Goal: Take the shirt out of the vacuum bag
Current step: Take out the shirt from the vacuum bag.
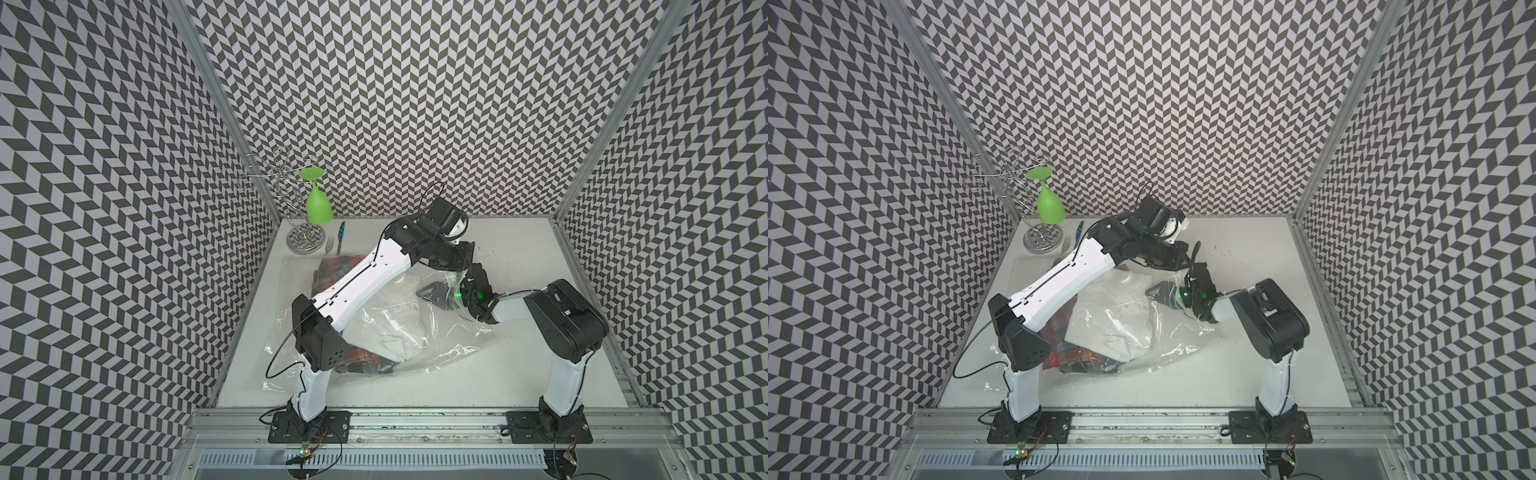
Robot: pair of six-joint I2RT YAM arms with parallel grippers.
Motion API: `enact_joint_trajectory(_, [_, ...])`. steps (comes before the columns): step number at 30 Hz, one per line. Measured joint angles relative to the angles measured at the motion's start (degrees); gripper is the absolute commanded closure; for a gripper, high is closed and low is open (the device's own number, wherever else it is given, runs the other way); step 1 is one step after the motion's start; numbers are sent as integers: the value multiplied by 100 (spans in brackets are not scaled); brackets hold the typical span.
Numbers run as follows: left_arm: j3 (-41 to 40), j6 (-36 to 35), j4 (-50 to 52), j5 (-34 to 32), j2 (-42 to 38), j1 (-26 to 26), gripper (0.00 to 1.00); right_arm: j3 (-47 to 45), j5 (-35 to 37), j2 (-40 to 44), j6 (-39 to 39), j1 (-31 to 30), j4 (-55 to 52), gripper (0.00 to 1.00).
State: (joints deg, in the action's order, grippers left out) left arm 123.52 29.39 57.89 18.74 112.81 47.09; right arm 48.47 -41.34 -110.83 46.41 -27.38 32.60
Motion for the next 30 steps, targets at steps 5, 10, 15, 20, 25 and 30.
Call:
enact_joint_trajectory(5, [-20, 4, -4, 0, 0, -2, 100, 240, 66, -308, -26, -13, -11, 41])
enact_joint_trajectory(10, [-81, 4, -17, 2, 0, -2, 100, 389, 61, -507, 24, -24, 181, 41])
enact_joint_trajectory(15, [-236, 4, -107, 4, -31, -2, 100, 415, -28, -706, 197, -24, 538, 43])
enact_joint_trajectory(20, [-452, 7, -177, 2, -170, -2, 100, 463, -116, -785, 389, -26, 831, 54])
enact_joint_trajectory(25, [-601, 11, -284, 20, -293, -35, 100, 461, -201, -850, 621, -72, 1202, 71])
enact_joint_trajectory(30, [-804, 15, -409, 52, -442, -81, 100, 389, -308, -850, 859, -101, 1670, 79])
